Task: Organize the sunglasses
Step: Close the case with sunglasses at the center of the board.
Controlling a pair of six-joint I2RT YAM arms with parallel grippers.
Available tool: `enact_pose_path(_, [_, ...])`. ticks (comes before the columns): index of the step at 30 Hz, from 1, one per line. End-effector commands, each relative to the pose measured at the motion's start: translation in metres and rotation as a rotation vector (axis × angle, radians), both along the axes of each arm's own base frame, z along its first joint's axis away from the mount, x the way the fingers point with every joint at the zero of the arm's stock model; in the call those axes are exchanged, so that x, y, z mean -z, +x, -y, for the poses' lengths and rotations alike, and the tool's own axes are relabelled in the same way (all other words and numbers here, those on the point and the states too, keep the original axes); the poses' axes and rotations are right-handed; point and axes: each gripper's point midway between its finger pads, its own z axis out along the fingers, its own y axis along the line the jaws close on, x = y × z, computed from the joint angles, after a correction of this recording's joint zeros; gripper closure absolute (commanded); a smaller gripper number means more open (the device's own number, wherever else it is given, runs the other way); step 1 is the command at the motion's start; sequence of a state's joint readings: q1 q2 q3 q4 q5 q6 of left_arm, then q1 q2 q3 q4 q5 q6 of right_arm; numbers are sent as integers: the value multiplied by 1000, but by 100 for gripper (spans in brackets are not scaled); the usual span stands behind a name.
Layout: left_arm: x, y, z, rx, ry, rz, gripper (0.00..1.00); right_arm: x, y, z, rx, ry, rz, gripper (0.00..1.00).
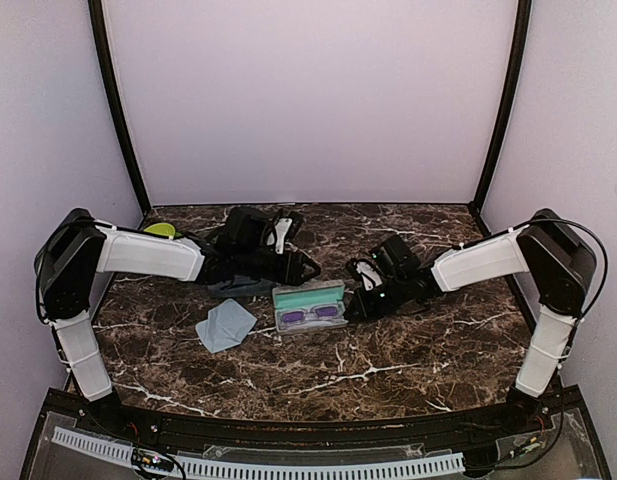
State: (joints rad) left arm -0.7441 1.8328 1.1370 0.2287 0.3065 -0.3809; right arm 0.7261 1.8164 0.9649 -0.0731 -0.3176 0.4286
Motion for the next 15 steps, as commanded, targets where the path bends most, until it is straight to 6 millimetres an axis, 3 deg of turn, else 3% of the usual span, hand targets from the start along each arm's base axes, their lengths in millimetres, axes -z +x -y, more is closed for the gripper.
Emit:
enact_pose_path(1, [-5,5,4,11,-2,8,48,-3,4,-5,3,-9,20,91])
enact_pose_path(15, [11,-20,14,93,-47,-81,52,-1,6,-4,16,-27,27,94])
